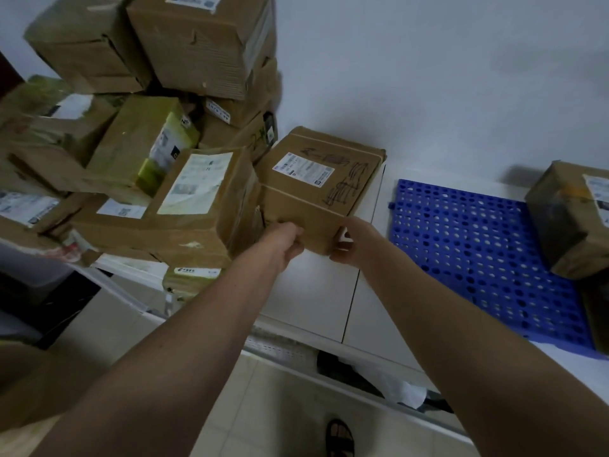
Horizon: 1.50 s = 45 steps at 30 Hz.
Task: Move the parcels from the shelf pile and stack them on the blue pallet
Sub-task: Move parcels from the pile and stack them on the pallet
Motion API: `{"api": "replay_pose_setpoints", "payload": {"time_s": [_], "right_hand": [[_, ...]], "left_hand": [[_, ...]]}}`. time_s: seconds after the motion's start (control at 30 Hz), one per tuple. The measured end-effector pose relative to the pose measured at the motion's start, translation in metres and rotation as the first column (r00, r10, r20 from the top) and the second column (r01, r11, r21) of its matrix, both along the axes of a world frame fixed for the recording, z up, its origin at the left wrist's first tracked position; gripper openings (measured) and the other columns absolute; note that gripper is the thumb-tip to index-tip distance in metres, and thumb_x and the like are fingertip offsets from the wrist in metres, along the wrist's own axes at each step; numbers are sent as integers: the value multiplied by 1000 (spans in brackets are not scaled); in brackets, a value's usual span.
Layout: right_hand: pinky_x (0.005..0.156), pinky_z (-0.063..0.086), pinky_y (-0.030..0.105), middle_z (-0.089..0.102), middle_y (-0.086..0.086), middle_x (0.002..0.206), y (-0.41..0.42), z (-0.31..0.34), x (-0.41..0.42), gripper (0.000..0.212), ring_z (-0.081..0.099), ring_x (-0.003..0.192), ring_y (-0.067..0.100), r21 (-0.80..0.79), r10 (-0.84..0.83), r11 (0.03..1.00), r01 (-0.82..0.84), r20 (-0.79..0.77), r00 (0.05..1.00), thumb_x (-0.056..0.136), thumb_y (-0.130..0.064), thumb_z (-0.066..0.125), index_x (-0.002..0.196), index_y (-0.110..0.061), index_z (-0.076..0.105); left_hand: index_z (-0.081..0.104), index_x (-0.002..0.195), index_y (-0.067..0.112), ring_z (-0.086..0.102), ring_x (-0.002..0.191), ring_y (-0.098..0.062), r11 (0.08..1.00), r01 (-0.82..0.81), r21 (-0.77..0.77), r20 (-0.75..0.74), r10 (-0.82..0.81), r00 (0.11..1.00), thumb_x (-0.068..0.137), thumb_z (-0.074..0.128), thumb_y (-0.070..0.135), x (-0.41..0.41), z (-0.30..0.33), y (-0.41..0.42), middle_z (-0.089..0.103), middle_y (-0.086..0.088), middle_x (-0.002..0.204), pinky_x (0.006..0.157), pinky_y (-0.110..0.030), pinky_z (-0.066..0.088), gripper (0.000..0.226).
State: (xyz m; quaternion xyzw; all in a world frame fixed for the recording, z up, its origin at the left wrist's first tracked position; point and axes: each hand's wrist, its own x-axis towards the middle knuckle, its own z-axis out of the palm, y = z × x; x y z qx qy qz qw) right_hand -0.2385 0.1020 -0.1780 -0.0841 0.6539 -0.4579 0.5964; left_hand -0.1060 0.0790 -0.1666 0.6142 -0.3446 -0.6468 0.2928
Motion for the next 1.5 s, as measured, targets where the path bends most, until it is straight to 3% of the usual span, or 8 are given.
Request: {"api": "replay_pose_setpoints", "payload": {"time_s": [0.3, 0.67, 0.83, 1.0, 1.13, 1.3, 1.4, 1.5], "right_hand": [[83, 51, 42, 52, 11, 98, -9, -3, -11, 45, 55, 86, 28, -27, -69, 997, 75, 176, 982, 82, -21, 71, 118, -13, 46], [92, 52, 47, 58, 13, 118, -7, 14, -36, 59, 59, 103, 29, -209, -260, 940, 271, 81, 962, 79, -26, 74, 128, -12, 44], [86, 55, 45, 63, 9, 111, 24, 23, -79, 15, 62, 100, 26, -271, -309, 911, 310, 47, 950, 88, -32, 63, 98, -22, 58], [71, 57, 35, 68, 8, 106, 65, 24, -109, 26, 67, 95, 24, -298, -341, 893, 336, 36, 939, 91, -37, 56, 111, -21, 59], [76, 57, 38, 69, 7, 110, 100, 21, -126, 24, 66, 99, 24, -339, -353, 881, 331, -5, 936, 94, -38, 50, 113, -27, 59], [86, 54, 43, 66, 2, 116, 137, 19, -142, 28, 62, 107, 23, -339, -419, 869, 360, -118, 900, 95, -41, 45, 118, -33, 60], [99, 45, 44, 58, 1, 127, 153, 16, -151, 38, 55, 114, 21, -330, -514, 846, 419, -294, 806, 95, -41, 44, 128, -27, 56], [86, 40, 34, 58, -1, 117, 169, 14, -156, 33, 52, 97, 13, -333, -565, 825, 457, -456, 688, 97, -38, 42, 122, -24, 58]], "left_hand": [[49, 119, 10, 51, 122, -29, 999, 7, 40, -199, 1, 980, 94, 48, -3, -5, 22, -2, 54, -10, 114, 99, -38, 47, 28], [52, 98, 21, 60, 105, -28, 999, -43, -5, 15, 43, 999, 85, 66, 43, -12, 15, -19, 61, -8, 116, 85, -36, 51, 29], [48, 128, 17, 63, 101, -28, 980, -198, 13, -130, 198, 972, 79, 70, 49, -15, 10, -19, 63, -12, 115, 88, -42, 55, 63], [58, 114, 17, 67, 97, -32, 995, -43, 87, -433, 76, 898, 74, 73, 54, -21, 15, -15, 66, -15, 109, 81, -48, 57, 56], [61, 101, 23, 68, 93, -28, 995, 96, 24, -317, -84, 945, 70, 74, 59, -39, 17, -10, 68, -10, 101, 77, -47, 58, 49], [54, 125, 20, 62, 98, -25, 965, 246, -93, -34, -250, 968, 82, 61, 60, -69, 9, 6, 63, -5, 113, 78, -41, 56, 59], [46, 136, 23, 58, 106, -26, 937, 307, -168, 19, -308, 951, 87, 56, 58, -86, -2, 22, 56, -7, 126, 89, -46, 53, 61], [45, 138, 23, 55, 113, -29, 915, 364, -172, 34, -364, 931, 88, 54, 57, -99, -12, 32, 54, -8, 131, 97, -51, 48, 60]]}}
